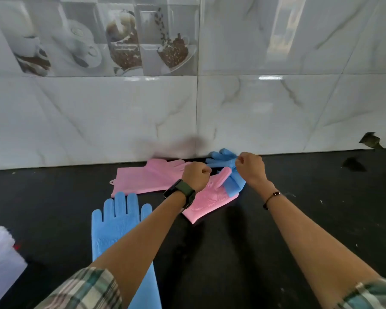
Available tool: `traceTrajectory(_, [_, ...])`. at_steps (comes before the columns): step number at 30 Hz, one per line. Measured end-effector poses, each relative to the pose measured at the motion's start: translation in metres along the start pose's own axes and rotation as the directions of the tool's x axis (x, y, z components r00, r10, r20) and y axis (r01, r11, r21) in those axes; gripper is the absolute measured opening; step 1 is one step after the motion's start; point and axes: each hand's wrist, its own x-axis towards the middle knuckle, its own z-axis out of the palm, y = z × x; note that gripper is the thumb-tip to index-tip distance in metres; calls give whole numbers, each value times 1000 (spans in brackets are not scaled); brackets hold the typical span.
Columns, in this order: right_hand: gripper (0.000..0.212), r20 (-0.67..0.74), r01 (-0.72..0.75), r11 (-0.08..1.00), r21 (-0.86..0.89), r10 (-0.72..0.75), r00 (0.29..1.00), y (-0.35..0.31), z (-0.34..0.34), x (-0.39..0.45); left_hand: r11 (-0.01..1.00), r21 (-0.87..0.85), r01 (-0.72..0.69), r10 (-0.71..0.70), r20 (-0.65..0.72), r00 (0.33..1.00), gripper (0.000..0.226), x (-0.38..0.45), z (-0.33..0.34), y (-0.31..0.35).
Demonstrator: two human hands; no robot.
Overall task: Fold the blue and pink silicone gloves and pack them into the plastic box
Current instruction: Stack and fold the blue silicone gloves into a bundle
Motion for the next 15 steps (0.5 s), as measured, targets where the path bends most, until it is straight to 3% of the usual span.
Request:
traceTrajectory(6, [22, 256, 142, 965, -219, -83, 963, -16, 31, 75, 984, 146, 101, -107, 33, 994, 35, 75, 28, 1])
traceTrajectory(8, [28, 351, 225, 915, -335, -100, 931, -16, 47, 86, 979, 158, 132, -142, 59, 988, 27, 96, 39, -7])
traceTrajectory(11, [37, 472, 372, 779, -504, -112, 874, -6, 70, 98, 972, 175, 154, -168, 69, 983, 31, 115, 52, -21])
traceTrajectory(15, [37, 525, 376, 778, -504, -70, 848, 3, 84, 101, 978, 14, 206, -207, 40, 978, 28, 124, 62, -34])
